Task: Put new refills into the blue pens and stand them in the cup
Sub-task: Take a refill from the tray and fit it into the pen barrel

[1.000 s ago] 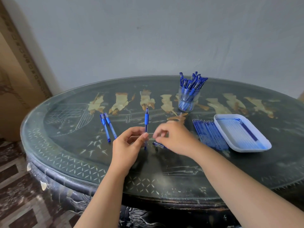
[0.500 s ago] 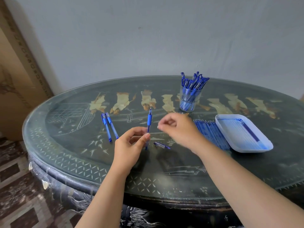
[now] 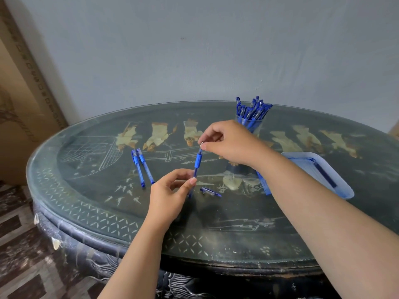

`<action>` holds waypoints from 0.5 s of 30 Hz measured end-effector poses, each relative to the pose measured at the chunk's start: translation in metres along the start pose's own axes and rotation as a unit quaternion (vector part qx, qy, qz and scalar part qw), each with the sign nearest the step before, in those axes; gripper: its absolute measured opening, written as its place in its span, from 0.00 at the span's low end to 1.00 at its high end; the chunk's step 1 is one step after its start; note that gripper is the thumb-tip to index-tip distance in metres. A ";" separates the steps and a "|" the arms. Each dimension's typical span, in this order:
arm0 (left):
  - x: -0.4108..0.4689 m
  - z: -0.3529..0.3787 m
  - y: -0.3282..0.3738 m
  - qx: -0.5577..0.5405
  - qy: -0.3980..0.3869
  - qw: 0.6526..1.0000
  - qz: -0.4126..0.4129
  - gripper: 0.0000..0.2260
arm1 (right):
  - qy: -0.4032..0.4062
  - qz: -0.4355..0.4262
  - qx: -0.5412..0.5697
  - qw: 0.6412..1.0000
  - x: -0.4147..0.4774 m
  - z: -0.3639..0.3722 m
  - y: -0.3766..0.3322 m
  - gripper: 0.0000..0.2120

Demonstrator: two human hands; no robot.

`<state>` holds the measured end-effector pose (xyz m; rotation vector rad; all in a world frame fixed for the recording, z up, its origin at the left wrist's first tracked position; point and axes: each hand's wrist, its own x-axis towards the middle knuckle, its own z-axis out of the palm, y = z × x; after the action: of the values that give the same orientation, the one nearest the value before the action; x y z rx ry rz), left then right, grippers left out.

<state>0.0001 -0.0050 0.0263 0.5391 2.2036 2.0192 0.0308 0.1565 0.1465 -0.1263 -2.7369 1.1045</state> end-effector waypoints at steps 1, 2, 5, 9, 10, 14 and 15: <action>0.000 0.000 0.000 -0.001 0.000 1.000 0.001 0.07 | -0.004 0.003 -0.011 1.000 0.000 0.001 0.001 0.03; 0.000 0.000 0.000 -0.001 0.000 1.000 0.001 0.07 | -0.007 0.006 -0.017 1.000 0.000 0.001 0.002 0.03; 0.000 -0.001 -0.001 -0.004 0.000 1.000 0.001 0.07 | -0.007 0.014 -0.024 1.000 0.001 0.004 0.005 0.08; 0.000 0.000 -0.001 -0.010 0.003 1.000 0.002 0.07 | -0.009 0.024 0.017 1.000 0.001 0.009 0.012 0.13; 0.000 0.000 -0.001 -0.010 0.004 1.000 0.002 0.07 | -0.020 0.030 0.040 0.999 0.000 0.009 0.013 0.12; 0.001 0.000 -0.001 -0.009 0.001 1.000 0.003 0.07 | -0.018 0.015 0.075 0.997 -0.003 0.012 0.015 0.06; 0.001 -0.001 -0.002 -0.008 0.000 1.000 0.004 0.07 | 0.007 0.016 0.061 0.998 -0.004 0.014 0.015 0.07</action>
<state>-0.0010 -0.0054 0.0249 0.5477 2.1862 2.0393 0.0319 0.1573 0.1252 -0.1607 -2.6558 1.2723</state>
